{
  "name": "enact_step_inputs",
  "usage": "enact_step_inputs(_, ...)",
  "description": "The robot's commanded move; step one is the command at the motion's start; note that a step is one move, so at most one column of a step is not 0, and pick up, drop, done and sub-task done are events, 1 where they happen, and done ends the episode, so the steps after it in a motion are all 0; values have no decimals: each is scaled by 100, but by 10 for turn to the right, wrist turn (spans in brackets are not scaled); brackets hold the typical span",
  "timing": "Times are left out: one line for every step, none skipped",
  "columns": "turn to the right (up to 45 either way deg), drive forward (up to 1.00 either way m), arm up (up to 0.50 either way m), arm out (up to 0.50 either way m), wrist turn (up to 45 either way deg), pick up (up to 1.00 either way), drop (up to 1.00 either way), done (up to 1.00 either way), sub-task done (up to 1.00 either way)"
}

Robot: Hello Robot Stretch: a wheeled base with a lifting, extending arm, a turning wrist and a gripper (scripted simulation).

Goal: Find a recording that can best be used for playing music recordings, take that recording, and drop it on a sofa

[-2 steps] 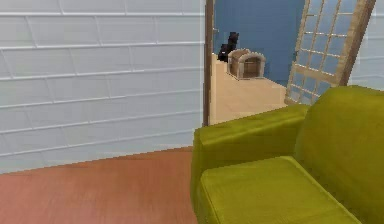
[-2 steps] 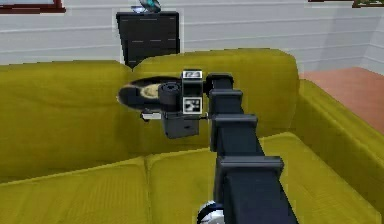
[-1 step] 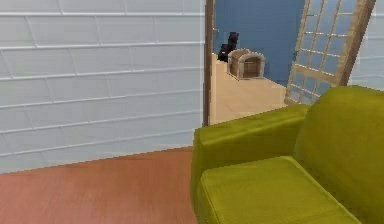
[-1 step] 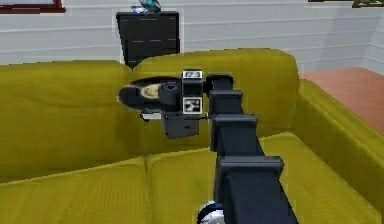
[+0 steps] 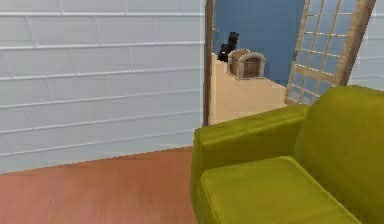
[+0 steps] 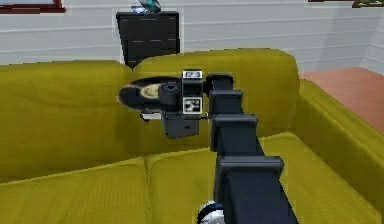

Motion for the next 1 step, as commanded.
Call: enact_step_inputs(0,0,0,0,0,0,100,0,0)
